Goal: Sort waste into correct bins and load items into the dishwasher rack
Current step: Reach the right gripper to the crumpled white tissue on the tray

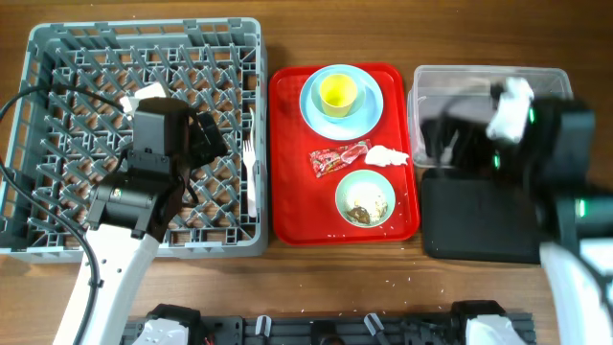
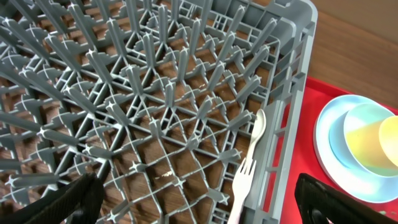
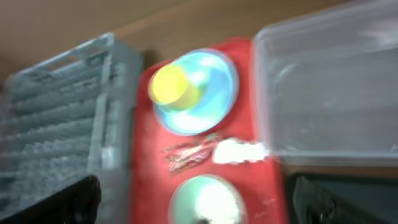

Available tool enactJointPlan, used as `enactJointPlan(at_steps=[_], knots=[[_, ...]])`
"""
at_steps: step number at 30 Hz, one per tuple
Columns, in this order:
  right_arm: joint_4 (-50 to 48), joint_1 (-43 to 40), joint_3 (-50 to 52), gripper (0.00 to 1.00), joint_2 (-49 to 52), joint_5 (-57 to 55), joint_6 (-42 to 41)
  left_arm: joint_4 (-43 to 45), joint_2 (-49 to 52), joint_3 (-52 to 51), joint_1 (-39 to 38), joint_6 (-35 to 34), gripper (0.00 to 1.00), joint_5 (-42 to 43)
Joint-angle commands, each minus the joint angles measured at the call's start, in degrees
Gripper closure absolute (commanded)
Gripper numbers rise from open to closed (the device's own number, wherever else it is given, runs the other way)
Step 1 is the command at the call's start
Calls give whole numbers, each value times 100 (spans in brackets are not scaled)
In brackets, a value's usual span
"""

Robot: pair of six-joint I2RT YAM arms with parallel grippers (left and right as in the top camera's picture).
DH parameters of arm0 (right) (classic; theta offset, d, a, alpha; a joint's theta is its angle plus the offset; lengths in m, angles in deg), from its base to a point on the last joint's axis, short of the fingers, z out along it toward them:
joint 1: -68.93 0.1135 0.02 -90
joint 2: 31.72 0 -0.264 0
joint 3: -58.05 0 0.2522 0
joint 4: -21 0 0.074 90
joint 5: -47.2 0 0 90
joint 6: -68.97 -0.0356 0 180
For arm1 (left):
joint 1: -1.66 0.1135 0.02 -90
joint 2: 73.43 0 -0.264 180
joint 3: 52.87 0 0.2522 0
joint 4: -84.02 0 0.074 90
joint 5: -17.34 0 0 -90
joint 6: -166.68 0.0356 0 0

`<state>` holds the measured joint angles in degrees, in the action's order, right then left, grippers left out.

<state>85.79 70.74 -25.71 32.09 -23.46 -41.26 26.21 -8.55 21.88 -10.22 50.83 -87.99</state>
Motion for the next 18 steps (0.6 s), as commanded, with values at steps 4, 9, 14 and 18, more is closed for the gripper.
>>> enactJointPlan(at_steps=[4,9,14,18], knots=[[-57,540,-413,16,1698,1403,-988,2,17,17,39,-52,0,-76],[66,2262,-413,27,2039,-1832,-997,2,17,17,39,-52,0,-76],[170,2964,-356,56,2149,-3593,-1502,2,17,17,39,-52,0,-76],[87,2964,-177,64,2188,-3539,-1589,2,17,17,39,-52,0,-76]])
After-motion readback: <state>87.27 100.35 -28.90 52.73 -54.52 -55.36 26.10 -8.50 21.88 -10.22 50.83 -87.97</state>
